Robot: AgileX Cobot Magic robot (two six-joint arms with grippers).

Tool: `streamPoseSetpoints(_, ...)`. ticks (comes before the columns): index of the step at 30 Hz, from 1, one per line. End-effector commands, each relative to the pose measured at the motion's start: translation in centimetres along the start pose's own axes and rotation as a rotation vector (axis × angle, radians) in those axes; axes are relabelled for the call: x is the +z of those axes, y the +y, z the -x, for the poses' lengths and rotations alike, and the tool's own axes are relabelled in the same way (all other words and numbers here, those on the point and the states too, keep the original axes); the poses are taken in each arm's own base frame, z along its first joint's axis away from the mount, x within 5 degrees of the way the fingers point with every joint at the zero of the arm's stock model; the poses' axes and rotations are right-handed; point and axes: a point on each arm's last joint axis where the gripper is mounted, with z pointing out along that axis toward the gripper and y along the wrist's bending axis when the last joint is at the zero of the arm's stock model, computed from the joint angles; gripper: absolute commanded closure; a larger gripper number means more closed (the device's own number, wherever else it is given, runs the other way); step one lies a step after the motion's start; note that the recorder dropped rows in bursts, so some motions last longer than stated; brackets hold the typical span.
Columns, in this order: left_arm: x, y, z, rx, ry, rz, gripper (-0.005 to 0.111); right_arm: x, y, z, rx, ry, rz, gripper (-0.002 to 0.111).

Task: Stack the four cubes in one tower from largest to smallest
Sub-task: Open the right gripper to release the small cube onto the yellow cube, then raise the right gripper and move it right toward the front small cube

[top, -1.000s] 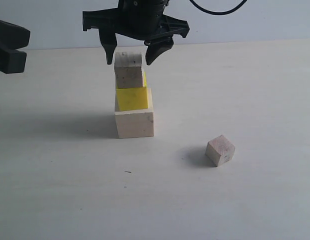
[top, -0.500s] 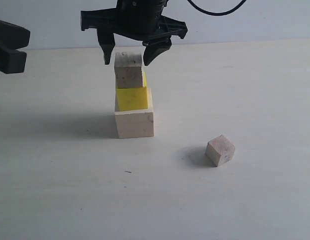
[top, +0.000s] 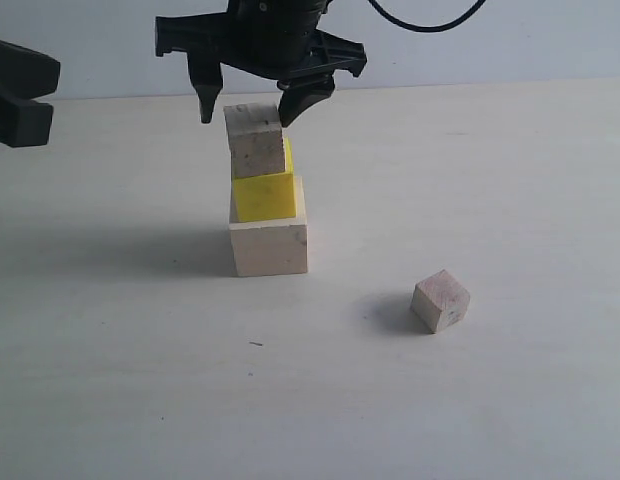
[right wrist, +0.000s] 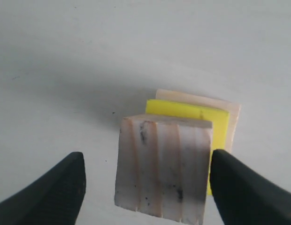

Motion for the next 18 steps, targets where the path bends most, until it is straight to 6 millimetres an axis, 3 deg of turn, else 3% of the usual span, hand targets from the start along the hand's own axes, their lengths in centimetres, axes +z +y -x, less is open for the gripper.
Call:
streamPoseSetpoints(1, -0.1, -0.1, 0.0, -0.006, -0.005, -0.007, 0.107, -0.2, -0.3, 0.2, -0.034, -0.022, -0.047, 0.038)
streamPoseSetpoints(5, -0.1, -0.1, 0.0, -0.006, -0.005, -0.007, 0.107, -0.9, -0.4, -0.1, -0.037, -0.008, -0.06, 0.039)
streamPoseSetpoints(10, -0.1, -0.1, 0.0, -0.031, -0.005, -0.007, 0.107, -3.5, -0.2, -0.2, -0.071, -0.052, -0.048, 0.047)
streamPoseSetpoints(18, 1.8, -0.3, -0.6, -0.07, 0.061, -0.012, 0.107, -6.6, -0.1, -0.5, -0.202, -0.114, -0.044, 0.095)
